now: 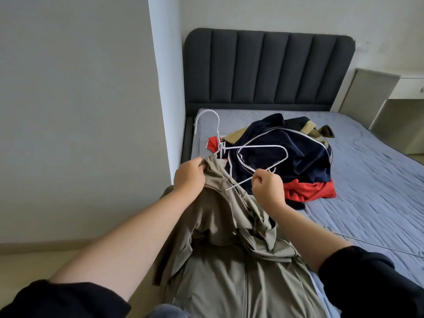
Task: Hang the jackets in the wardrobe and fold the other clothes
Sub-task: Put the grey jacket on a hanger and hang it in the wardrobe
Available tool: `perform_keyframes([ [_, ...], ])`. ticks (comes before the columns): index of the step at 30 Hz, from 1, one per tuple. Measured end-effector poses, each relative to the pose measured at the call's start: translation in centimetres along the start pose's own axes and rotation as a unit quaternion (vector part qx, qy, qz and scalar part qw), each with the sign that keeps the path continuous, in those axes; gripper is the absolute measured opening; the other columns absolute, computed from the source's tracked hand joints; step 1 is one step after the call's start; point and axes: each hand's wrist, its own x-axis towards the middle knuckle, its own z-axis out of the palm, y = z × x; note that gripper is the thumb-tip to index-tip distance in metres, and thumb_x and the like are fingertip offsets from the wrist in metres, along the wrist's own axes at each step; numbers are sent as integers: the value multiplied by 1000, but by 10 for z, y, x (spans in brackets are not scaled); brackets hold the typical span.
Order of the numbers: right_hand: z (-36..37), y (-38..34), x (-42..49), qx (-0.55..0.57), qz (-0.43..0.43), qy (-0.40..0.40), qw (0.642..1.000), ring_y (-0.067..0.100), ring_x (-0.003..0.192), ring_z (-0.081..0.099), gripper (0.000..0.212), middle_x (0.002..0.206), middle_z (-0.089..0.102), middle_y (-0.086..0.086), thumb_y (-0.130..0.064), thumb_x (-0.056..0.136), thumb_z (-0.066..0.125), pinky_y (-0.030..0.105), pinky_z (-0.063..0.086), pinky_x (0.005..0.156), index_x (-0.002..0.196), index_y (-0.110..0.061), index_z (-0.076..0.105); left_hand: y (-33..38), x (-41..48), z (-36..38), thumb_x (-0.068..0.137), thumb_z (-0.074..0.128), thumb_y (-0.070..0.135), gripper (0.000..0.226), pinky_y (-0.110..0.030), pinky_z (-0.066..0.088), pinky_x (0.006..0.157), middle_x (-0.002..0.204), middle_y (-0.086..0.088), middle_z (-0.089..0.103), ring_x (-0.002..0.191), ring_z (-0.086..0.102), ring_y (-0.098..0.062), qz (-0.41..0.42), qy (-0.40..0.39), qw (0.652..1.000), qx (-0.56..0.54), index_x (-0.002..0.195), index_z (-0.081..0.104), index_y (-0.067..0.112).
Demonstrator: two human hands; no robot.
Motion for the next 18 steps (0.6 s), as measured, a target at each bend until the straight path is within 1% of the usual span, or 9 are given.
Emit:
perform_keyframes([
  [1,6,12,-4,-26,31,-32,999,26,62,53,20,61,57,6,3,73,42,32,39,57,64,-7,57,-1,-1,1,97,43,14,39,-31,23,50,59,3,40,64,39,-24,0,-2,1000,-10,61,30,21],
  [3,19,31,-8,-48,95,-87,990,22,68,57,25,76,64,3,-2,80,41,29,43,61,85,-11,65,-3,-3,2,97,43,12,35,-31,25,52,62,3,42,66,41,-24,14,-14,999,-32,64,35,20],
  [6,32,45,-7,8,141,-126,982,13,63,55,29,84,63,-2,-9,90,43,24,40,57,110,-16,62,-4,-5,2,97,41,9,21,-28,31,56,72,-1,54,70,46,-22,40,-34,997,-65,77,48,10],
  [8,37,44,-5,41,145,-148,978,15,83,59,27,100,61,0,-14,91,52,26,44,69,116,-18,61,-4,-5,1,97,40,8,18,-28,35,62,82,-7,60,74,49,-22,47,-43,994,-86,86,54,4],
  [9,40,42,-4,60,150,-156,975,18,90,59,27,101,61,1,-14,90,55,28,45,75,116,-18,62,-4,-5,1,97,40,7,18,-28,35,64,83,-6,60,75,50,-21,48,-44,993,-98,87,54,4],
  [10,43,39,-5,79,154,-164,971,18,89,59,24,96,62,0,-13,88,57,28,45,75,110,-18,64,-5,-5,1,97,40,7,18,-26,34,64,82,-4,59,75,50,-20,47,-44,992,-110,87,54,5],
  [13,49,34,-8,57,145,-198,968,15,71,56,10,70,60,-6,-13,85,60,24,40,65,84,-12,70,-7,-5,2,97,40,5,19,-18,32,55,76,0,56,71,47,-17,40,-45,988,-139,83,53,5],
  [16,51,35,-8,24,146,-172,974,19,75,52,16,77,58,2,-1,85,47,25,37,66,78,-12,58,-14,-6,0,97,40,6,26,-7,34,54,68,8,51,64,45,-9,41,-45,989,-137,74,47,16],
  [18,48,36,-6,28,153,-140,978,20,76,51,16,83,59,8,0,86,42,25,35,65,84,-11,54,-21,-4,-2,97,40,5,24,-16,34,60,74,4,55,68,48,-13,36,-38,992,-115,77,48,16],
])
